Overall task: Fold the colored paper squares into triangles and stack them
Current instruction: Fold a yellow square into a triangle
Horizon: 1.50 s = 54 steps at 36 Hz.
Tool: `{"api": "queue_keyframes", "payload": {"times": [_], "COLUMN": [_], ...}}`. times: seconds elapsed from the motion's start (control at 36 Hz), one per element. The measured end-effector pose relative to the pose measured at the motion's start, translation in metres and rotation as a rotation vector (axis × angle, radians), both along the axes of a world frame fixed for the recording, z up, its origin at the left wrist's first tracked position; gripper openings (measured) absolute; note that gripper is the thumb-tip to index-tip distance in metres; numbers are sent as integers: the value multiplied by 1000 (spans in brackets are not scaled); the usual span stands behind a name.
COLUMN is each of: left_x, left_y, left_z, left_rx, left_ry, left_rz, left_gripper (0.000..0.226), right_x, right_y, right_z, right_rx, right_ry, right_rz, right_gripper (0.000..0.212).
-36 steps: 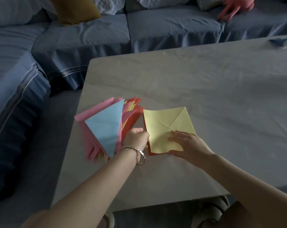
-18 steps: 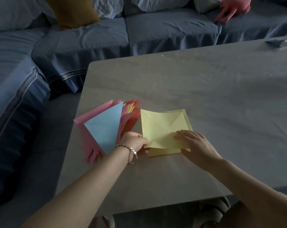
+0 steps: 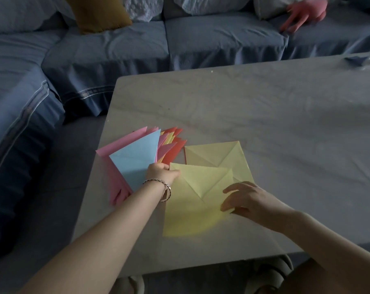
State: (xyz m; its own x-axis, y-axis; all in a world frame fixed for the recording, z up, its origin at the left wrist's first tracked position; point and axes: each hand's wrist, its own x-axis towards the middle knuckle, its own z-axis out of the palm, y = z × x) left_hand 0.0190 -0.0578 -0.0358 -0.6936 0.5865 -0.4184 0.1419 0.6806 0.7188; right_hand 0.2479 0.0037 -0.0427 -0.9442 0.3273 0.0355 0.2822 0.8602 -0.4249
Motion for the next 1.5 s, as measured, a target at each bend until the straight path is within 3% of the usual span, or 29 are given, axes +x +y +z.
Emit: {"api": "queue_keyframes", "payload": {"times": [0.06, 0.14, 0.19, 0.28, 0.33, 0.36, 0.53, 0.61, 0.69, 0.81, 0.92, 1.08, 1.5], "left_x": [1, 5, 9, 14, 18, 21, 32, 38, 42, 47, 55, 58, 57], "left_y": [2, 1, -2, -9, -13, -16, -25, -27, -31, -37, -43, -46, -51], "left_z": [2, 9, 17, 29, 36, 40, 55, 56, 56, 57, 62, 67, 75], "left_rx": [49, 145, 209, 302, 329, 341, 374, 361, 381, 464, 565, 593, 584], "left_ry": [75, 164, 207, 178, 143, 118, 31, 10, 28, 167, 222, 372, 348], "left_rz": [-22, -78, -112, -192, -258, -288, -398, -447, -437, -396, -329, -283, -252], "left_gripper": [14, 26, 26, 11, 18, 20, 19, 18, 19, 42, 13, 13, 11], "right_x": [-2, -7, -11, -18, -24, -28, -39, -42, -43, -44, -46, -46, -44], "right_y": [-2, -2, -2, 0, 0, -1, -5, -9, -15, -21, -25, -31, -36], "right_z": [6, 14, 21, 28, 33, 37, 42, 43, 45, 49, 54, 62, 74], "right_rx": [-121, -206, -298, -420, -433, -424, -467, -554, -636, -631, -648, -668, -709], "right_ry": [-28, -49, 42, 284, 400, 424, 388, 449, 484, 536, 575, 643, 698], "right_rz": [-52, -84, -178, -364, -412, -412, -485, -585, -666, -721, -761, -773, -751], "right_gripper": [21, 22, 19, 10, 9, 2, 20, 12, 4, 11, 12, 18, 14]}}
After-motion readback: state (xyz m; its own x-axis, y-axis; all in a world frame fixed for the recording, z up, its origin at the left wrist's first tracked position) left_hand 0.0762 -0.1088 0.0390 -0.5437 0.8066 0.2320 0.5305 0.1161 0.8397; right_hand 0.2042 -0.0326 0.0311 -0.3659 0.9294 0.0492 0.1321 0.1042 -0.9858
